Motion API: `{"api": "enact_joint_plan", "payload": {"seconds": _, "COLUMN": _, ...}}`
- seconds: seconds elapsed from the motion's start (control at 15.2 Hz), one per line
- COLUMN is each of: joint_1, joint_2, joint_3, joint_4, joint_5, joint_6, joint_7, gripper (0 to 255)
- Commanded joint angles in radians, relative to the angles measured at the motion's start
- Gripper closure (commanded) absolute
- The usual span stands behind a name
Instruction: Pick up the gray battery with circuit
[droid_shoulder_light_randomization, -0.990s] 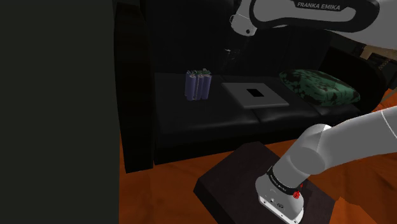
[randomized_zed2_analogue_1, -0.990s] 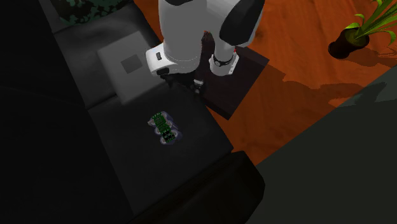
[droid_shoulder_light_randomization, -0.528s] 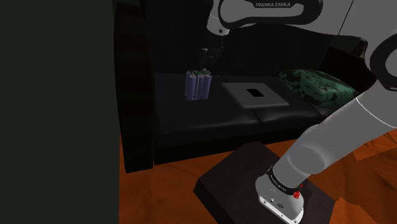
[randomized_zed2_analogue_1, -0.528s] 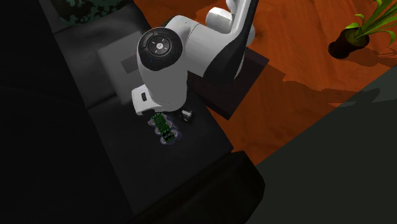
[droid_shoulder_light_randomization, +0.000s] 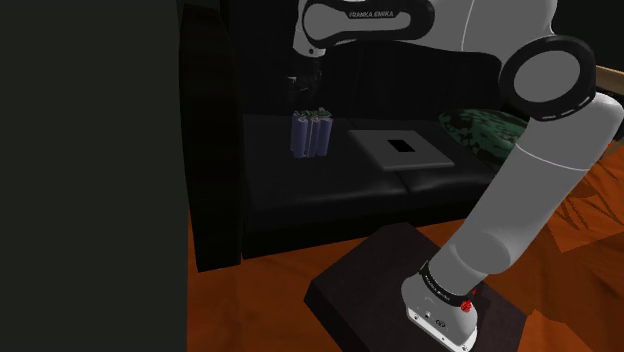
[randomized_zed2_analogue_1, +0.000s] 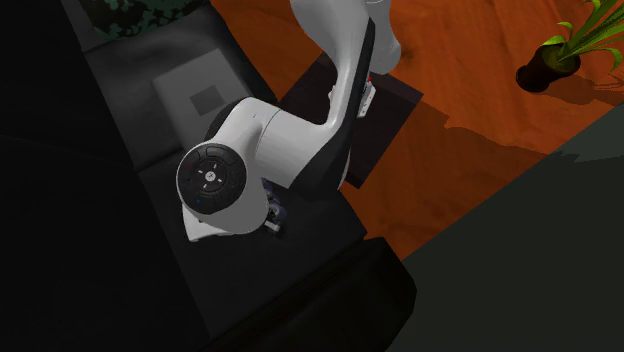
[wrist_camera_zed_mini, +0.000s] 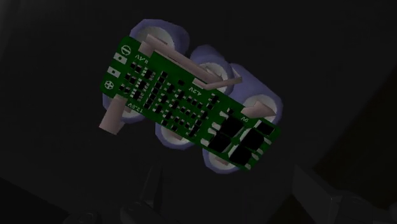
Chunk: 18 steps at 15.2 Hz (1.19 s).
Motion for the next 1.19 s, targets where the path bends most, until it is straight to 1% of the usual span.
{"api": "enact_joint_plan", "payload": {"seconds": 0.0, "joint_1": 0.003, "joint_2": 0.025, "joint_3": 0.001, "joint_4": 0.005, "joint_5": -0.007, "joint_6": 0.018, "joint_7": 0.008, "gripper": 0}}
{"api": "enact_joint_plan", "payload": {"seconds": 0.33, "joint_1": 0.003, "joint_2": 0.032, "joint_3": 0.000, "joint_4": -0.053, "joint_5": -0.011, "joint_6": 0.082, "joint_7": 0.014, "gripper": 0}}
{"api": "enact_joint_plan", "payload": {"seconds": 0.46, "joint_1": 0.002, "joint_2": 0.034, "joint_3": 0.000, "joint_4": -0.060, "joint_5": -0.012, "joint_6": 0.090, "joint_7": 0.015, "gripper": 0}}
{"api": "enact_joint_plan", "payload": {"seconds": 0.53, "joint_1": 0.003, "joint_2": 0.034, "joint_3": 0.000, "joint_4": -0.059, "joint_5": -0.012, "joint_6": 0.089, "joint_7": 0.015, "gripper": 255}}
{"api": "enact_joint_plan", "payload": {"seconds": 1.12, "joint_1": 0.003, "joint_2": 0.034, "joint_3": 0.000, "joint_4": -0.060, "joint_5": -0.012, "joint_6": 0.090, "joint_7": 0.015, "gripper": 255}}
